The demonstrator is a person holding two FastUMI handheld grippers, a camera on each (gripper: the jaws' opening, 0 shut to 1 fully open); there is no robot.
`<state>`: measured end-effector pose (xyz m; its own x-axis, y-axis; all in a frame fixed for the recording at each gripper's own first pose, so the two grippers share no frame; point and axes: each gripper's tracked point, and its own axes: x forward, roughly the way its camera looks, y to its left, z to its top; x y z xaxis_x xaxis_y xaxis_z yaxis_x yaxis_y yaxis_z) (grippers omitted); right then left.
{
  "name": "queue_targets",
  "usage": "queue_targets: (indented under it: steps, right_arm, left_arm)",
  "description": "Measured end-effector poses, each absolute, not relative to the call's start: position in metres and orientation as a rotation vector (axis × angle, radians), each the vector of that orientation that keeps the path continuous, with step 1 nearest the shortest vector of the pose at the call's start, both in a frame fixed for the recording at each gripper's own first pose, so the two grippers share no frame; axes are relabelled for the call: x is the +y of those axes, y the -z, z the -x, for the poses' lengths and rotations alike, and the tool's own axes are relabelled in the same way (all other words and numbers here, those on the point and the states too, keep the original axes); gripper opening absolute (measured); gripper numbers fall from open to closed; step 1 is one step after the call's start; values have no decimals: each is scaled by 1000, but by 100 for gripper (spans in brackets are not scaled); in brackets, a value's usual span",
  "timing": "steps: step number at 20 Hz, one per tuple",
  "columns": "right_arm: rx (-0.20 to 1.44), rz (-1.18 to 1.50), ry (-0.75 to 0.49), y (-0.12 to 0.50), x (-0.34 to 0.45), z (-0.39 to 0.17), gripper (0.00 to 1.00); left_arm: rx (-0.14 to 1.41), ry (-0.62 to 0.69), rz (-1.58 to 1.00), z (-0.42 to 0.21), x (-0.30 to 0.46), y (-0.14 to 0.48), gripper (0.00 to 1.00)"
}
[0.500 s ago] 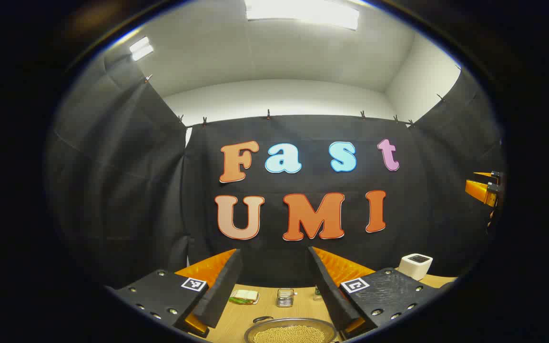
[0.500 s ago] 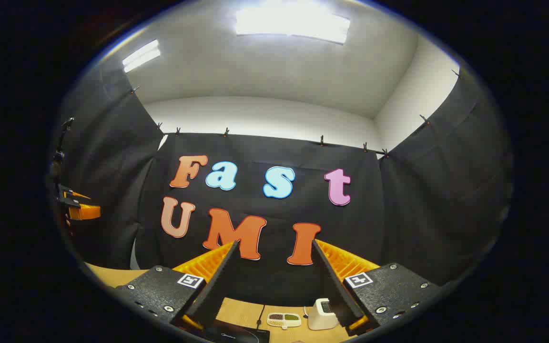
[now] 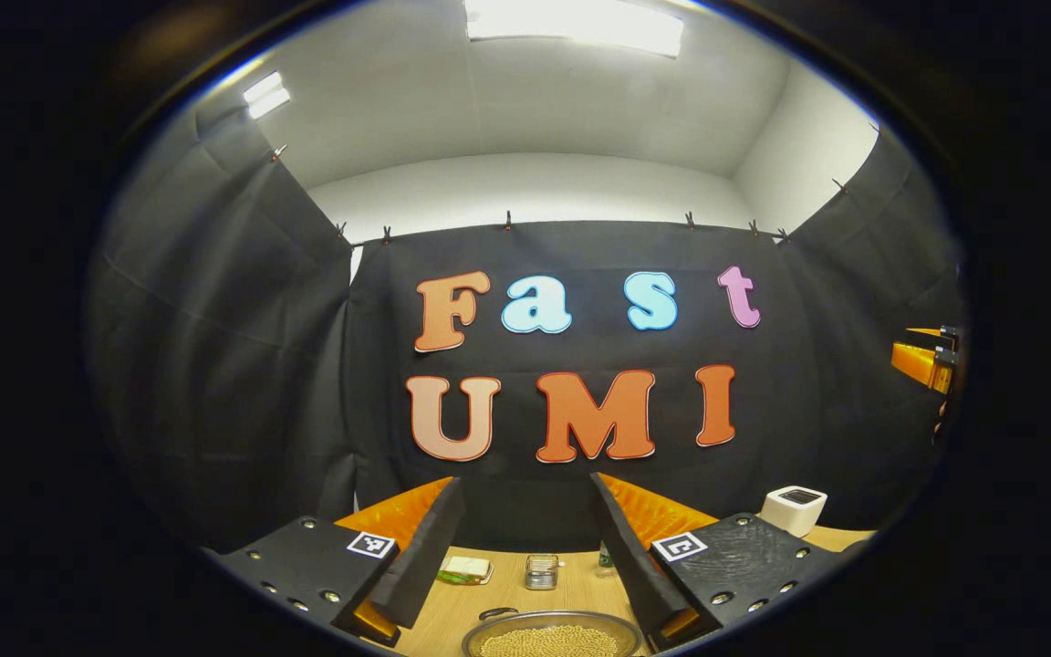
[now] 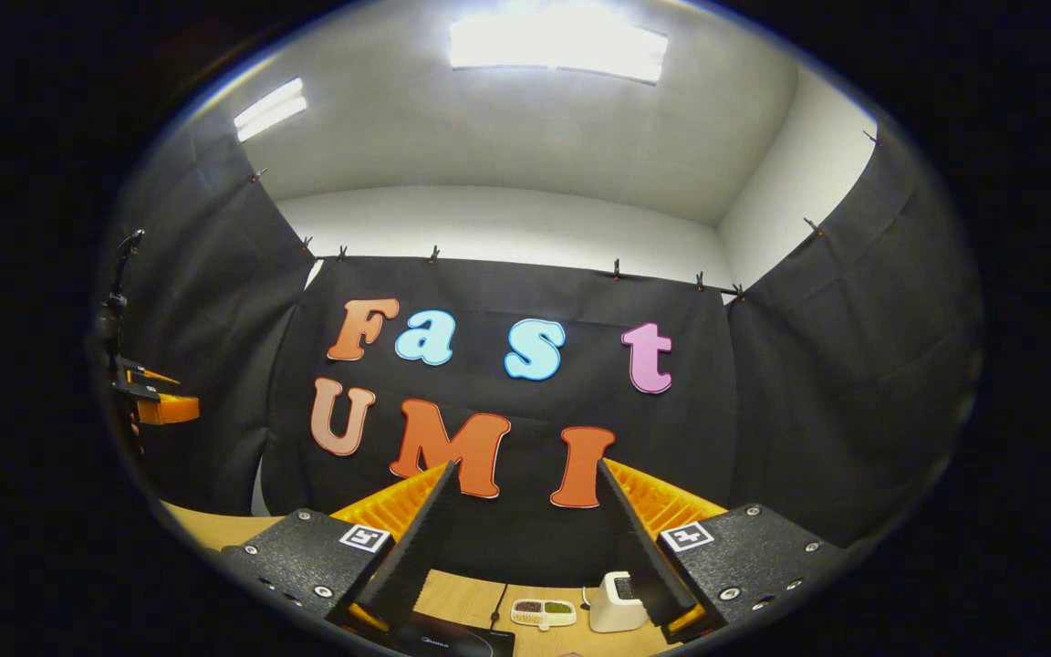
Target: First push the handle of the pot to place it horizontally, then grasp the pot with both hands and set it on the induction cooktop.
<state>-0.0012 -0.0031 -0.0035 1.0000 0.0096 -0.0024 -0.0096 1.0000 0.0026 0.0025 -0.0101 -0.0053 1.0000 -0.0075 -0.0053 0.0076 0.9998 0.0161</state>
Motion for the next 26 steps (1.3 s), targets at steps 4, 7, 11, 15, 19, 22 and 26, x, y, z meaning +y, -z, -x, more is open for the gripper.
queue_targets:
  steps: [4,7,11,15,19,22,26]
  right_arm:
    - [13,1,-15,10,-4,2,92]
    - [13,-1,-20,13,-4,2,92]
    - [24,6,-23,21,-4,2,92]
    - [35,5,-31,28,-6,5,92]
    - [42,11,-28,34,-7,4,92]
    - [54,9,-34,41,-7,6,92]
    - [66,0,-34,53,-7,7,92]
  left_arm:
    - [-1,13,-21,-4,-14,4,87]
    - [12,23,-34,-4,-17,9,86]
    - [59,50,-40,-5,-24,23,86]
    - [147,98,-16,-7,-36,47,92]
    - [298,141,31,-7,-41,91,52]
    - [413,149,39,-7,-42,127,20]
    - [563,190,69,1,-53,176,2]
